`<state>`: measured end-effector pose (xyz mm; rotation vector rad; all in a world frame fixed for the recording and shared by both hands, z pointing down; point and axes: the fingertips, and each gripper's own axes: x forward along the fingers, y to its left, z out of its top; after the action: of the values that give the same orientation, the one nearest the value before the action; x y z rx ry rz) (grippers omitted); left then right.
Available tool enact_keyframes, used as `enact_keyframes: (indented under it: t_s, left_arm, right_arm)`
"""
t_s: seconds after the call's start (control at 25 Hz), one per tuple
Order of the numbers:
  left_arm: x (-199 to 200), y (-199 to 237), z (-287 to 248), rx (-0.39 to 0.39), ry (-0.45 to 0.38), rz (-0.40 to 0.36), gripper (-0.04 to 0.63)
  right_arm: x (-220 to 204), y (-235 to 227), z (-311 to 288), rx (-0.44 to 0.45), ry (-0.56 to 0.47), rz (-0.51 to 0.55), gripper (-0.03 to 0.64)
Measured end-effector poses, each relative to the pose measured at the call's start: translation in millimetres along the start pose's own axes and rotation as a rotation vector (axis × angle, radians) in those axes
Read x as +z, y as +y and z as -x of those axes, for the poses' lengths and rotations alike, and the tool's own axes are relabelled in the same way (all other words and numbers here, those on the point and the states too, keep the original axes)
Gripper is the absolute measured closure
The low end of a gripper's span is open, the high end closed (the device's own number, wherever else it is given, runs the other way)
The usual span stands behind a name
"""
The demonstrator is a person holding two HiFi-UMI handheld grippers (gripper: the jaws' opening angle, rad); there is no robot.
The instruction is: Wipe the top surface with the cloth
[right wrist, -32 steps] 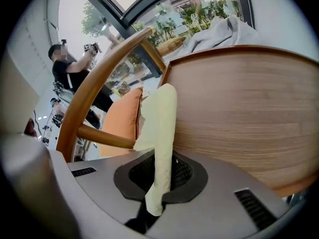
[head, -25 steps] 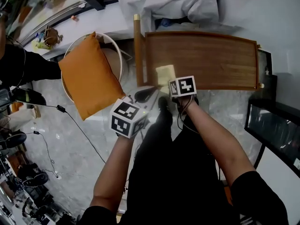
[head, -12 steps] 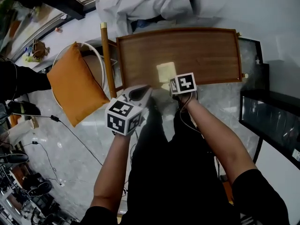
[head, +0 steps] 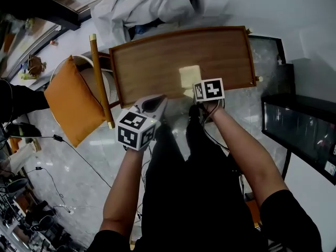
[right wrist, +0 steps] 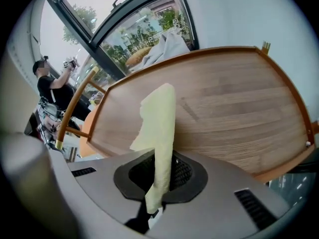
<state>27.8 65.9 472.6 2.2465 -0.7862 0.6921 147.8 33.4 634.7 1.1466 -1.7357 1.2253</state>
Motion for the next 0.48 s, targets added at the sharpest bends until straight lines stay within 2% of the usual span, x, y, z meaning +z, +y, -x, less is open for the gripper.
enact_keyframes:
  t_s: [0.48]
  left_arm:
    - [15, -41, -51, -0.047, 0.014, -0.026, 0.586]
  right_arm:
    - [-1, -81, 35, -0.039, -0.038, -0.049, 0.584]
